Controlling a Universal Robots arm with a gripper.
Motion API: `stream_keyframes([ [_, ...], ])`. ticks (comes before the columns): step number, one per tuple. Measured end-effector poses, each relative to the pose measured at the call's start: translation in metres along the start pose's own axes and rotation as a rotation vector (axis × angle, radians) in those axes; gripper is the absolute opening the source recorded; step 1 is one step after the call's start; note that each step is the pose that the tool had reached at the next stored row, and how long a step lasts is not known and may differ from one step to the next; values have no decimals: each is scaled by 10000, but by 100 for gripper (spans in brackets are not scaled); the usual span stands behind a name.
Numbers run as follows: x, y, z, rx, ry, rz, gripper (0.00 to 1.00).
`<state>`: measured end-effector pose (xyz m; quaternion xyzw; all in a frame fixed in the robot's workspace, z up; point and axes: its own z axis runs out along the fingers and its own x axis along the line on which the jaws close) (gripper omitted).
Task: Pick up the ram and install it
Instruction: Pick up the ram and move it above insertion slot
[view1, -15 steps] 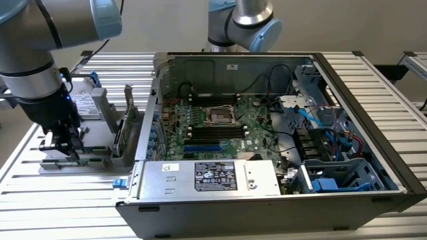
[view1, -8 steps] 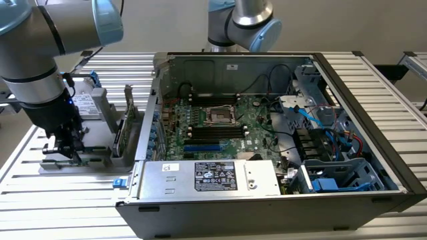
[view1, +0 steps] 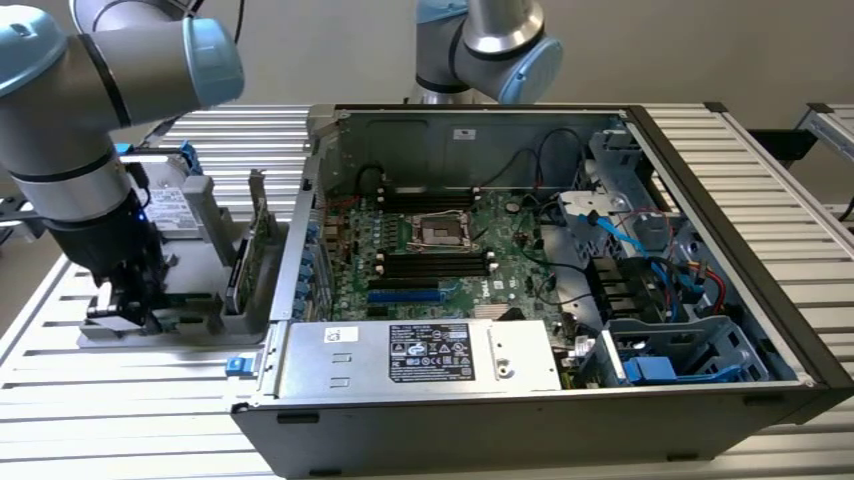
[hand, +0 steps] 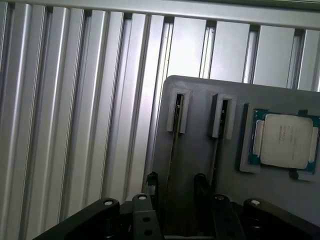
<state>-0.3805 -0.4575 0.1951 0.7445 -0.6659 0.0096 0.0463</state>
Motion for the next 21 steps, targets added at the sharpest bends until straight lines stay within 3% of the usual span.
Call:
stream_keyframes([
  [5, -7, 0, 75, -4, -3, 51, 42],
  [11, -2, 0, 77, -35, -27, 473, 42],
  [21, 41, -11, 80, -40, -41, 537, 42],
])
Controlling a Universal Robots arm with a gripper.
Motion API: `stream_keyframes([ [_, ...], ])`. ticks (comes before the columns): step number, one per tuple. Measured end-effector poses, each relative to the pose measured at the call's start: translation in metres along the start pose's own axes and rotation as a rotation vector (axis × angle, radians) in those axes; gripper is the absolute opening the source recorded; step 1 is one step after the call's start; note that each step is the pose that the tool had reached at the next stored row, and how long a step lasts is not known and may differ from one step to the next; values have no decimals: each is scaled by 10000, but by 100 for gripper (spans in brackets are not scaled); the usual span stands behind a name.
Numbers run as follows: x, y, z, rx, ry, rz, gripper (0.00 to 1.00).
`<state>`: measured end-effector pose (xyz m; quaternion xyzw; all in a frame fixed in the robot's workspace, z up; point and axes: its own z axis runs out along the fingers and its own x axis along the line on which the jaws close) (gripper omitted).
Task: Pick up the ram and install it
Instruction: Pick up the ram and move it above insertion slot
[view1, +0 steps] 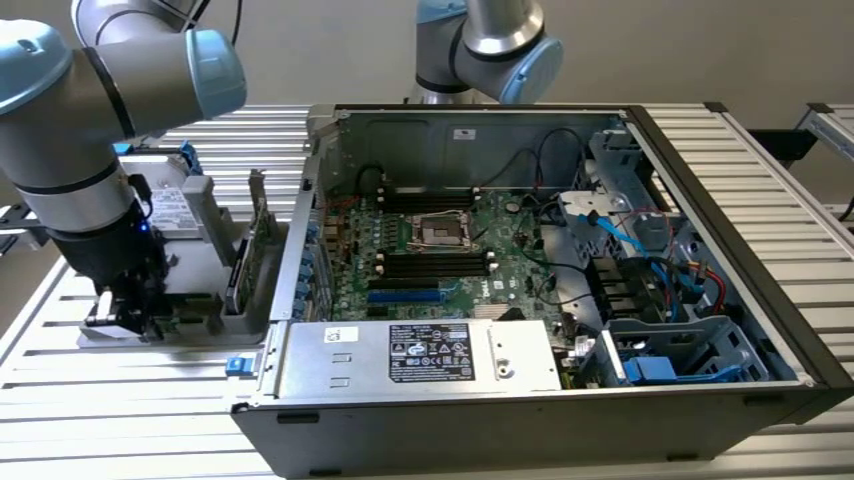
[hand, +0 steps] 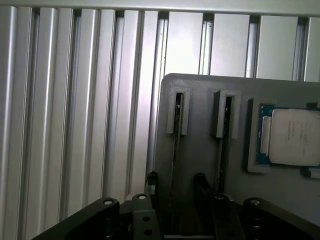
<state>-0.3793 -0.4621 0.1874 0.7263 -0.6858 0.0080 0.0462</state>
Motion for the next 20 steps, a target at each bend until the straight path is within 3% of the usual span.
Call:
stream_keyframes([
  [12, 18, -37, -1, 0, -28, 16, 42],
  [15, 18, -37, -1, -1, -29, 22, 34],
  [17, 19, -37, -1, -1, -27, 28, 21],
  [20, 19, -37, -1, -3, -29, 38, 14],
])
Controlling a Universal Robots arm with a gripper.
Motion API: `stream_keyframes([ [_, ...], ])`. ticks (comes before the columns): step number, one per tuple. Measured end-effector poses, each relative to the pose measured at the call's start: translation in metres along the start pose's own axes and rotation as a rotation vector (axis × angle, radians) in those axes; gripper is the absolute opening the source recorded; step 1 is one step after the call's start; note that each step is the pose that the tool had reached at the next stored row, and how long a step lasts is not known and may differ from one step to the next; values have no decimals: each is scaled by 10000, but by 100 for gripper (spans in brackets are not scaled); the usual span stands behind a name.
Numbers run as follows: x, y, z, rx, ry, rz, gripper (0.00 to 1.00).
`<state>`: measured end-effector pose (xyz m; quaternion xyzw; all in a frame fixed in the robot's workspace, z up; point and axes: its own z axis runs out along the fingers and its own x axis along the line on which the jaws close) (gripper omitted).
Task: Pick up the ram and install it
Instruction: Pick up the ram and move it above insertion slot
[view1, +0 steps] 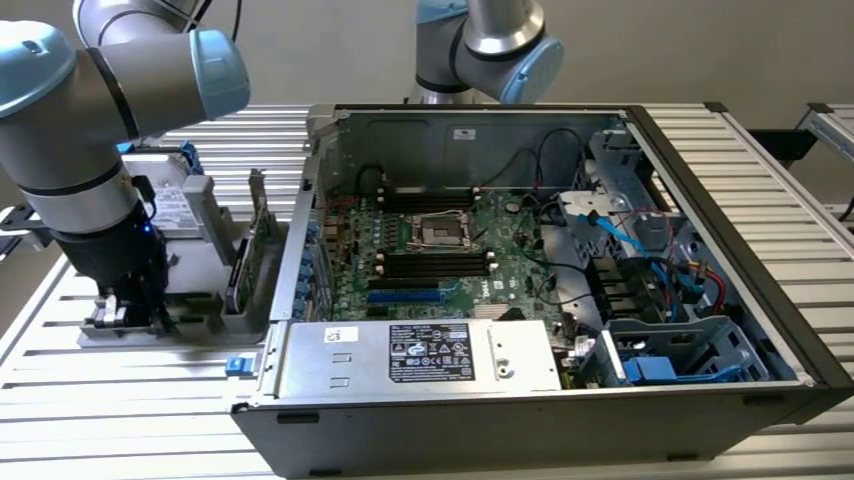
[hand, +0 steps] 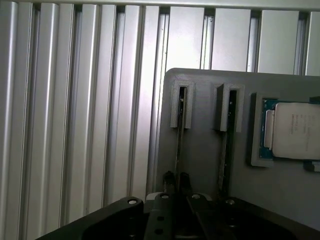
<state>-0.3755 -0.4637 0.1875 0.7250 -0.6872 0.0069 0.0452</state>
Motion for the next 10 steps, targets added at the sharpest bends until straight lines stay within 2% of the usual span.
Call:
stream_keyframes([
  [10, 0, 0, -1, 0, -4, 34, 14],
])
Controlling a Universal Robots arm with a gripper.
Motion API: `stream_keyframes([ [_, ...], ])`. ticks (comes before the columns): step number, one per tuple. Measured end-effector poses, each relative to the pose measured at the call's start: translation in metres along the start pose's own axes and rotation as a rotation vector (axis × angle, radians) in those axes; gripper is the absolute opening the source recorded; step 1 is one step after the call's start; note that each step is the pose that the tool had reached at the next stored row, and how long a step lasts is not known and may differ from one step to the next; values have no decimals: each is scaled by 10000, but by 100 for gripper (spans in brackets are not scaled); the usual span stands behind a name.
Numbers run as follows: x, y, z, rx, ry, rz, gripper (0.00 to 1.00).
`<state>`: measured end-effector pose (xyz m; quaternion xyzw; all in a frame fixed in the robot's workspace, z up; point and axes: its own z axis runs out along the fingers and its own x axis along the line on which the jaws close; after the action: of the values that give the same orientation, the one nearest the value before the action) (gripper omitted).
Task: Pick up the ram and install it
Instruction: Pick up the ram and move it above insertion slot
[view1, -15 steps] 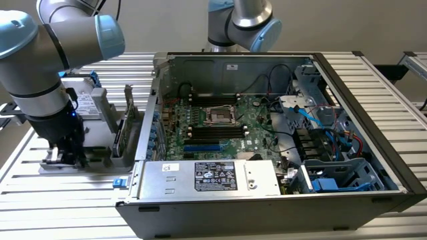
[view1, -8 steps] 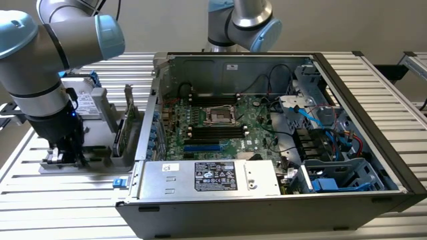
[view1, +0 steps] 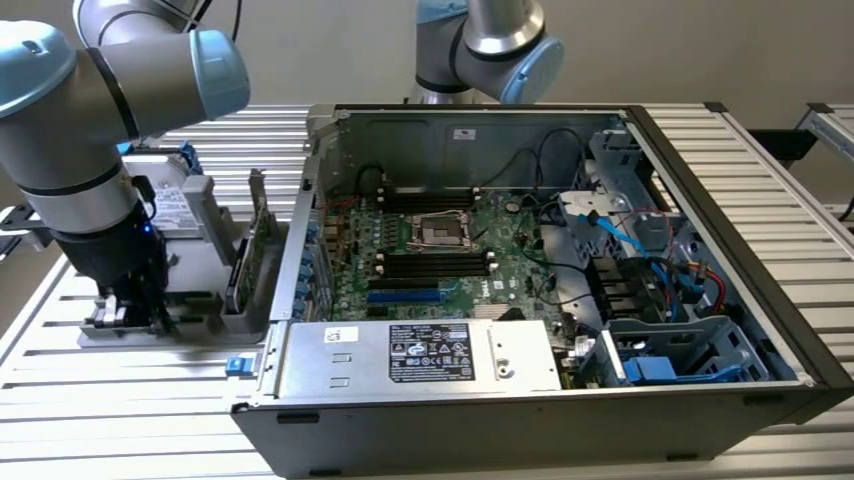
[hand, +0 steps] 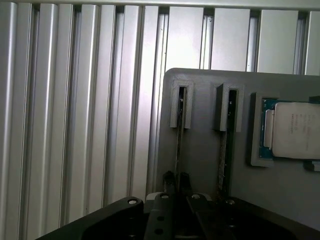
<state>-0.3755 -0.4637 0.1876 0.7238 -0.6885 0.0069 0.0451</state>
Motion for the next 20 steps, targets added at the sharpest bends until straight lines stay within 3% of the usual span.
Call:
stream_keyframes([
  [20, 18, 14, -251, -4, 1, 11, 14],
])
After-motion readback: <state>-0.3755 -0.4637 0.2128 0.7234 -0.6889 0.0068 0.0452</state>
